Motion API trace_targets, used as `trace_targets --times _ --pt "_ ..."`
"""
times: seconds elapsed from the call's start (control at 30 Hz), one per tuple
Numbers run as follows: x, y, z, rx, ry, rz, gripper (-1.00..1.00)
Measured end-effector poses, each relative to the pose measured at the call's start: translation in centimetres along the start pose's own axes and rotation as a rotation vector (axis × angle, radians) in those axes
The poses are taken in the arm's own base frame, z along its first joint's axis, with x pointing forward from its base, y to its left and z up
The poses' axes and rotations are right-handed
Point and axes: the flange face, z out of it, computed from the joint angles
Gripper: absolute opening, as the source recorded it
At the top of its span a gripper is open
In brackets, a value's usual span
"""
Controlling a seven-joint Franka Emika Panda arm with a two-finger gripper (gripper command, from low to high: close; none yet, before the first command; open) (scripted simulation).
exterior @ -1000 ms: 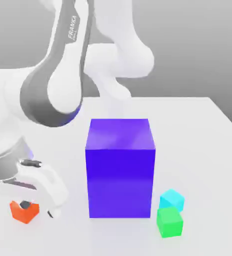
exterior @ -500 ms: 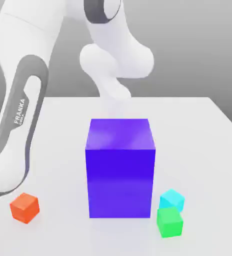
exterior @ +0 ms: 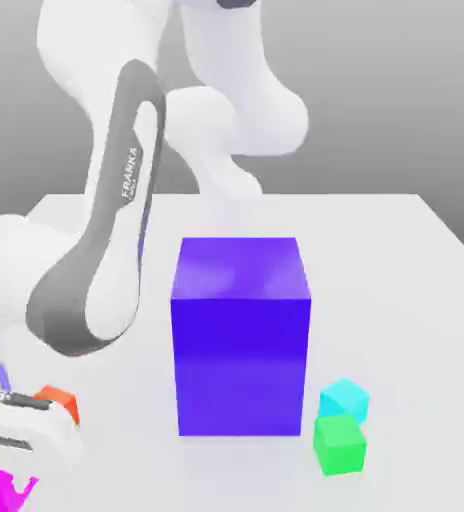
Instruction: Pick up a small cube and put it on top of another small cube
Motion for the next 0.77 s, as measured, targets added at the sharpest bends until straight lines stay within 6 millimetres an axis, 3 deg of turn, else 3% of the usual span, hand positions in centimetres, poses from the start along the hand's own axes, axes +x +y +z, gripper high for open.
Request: trace_targets --times 0.23,0.4,0.47,0.5,0.63,0.67,0.77 --pt "-12.6 -10.2 -0.9 -0.034 -0.007 -0.609 -1.00" --pt "-22.6 -14.3 -2.0 -0.053 0.030 -1.043 -1.00" --pt "-27.8 -15.4 -2.8 -0.044 0.068 -1.229 -1.00" --pt "-28.9 -15.5 -2.5 -0.039 0.081 -1.267 -1.00" --pt "-29.0 -15.4 1.4 -0.034 0.093 -1.290 -1.00" --pt "-28.9 -15.3 2.4 -0.034 0.093 -1.290 1.00" --pt "-28.9 -15.3 2.4 -0.034 0.093 -1.290 1.00"
